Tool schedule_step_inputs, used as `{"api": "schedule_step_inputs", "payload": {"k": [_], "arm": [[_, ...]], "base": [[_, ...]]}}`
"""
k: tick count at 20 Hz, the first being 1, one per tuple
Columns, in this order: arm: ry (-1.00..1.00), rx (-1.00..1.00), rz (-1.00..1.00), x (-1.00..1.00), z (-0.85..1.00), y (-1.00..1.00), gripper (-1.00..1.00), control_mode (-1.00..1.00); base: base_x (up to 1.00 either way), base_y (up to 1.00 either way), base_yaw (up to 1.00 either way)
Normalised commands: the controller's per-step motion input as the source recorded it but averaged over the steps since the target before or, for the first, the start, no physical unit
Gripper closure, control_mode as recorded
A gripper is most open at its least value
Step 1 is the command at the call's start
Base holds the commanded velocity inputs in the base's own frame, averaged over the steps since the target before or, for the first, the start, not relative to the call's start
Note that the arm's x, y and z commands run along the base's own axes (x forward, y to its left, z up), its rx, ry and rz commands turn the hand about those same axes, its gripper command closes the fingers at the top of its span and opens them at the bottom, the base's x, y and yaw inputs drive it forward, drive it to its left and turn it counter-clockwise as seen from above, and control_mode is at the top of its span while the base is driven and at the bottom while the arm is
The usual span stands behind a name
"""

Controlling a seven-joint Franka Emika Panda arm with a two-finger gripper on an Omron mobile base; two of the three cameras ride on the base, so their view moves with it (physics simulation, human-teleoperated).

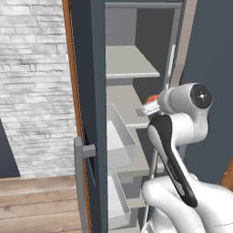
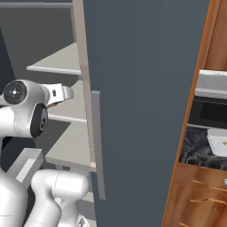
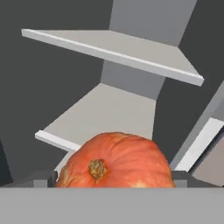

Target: Take the cucumber and squash out of the freezer and place them in the tupperware container on the counter. Then put the tupperware containing the vegetables back in the freezer.

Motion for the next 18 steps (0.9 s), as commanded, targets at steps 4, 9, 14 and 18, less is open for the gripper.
{"api": "schedule_step_inputs", "payload": {"k": [4,9,14,18], "arm": [[-0.13,0.03,-0.03,-0.97,0.76,-0.16,1.0,-1.0],[0.01,0.02,-0.04,-0.76,0.37,-0.23,1.0,-1.0],[0.03,0.0,-0.05,-0.43,0.09,-0.19,1.0,-1.0],[0.13,0.0,-0.04,-0.02,0.02,-0.03,1.0,-1.0]], "base": [[0.0,0.0,0.0],[0.0,0.0,0.0],[0.0,0.0,0.0],[0.0,0.0,0.0]]}}
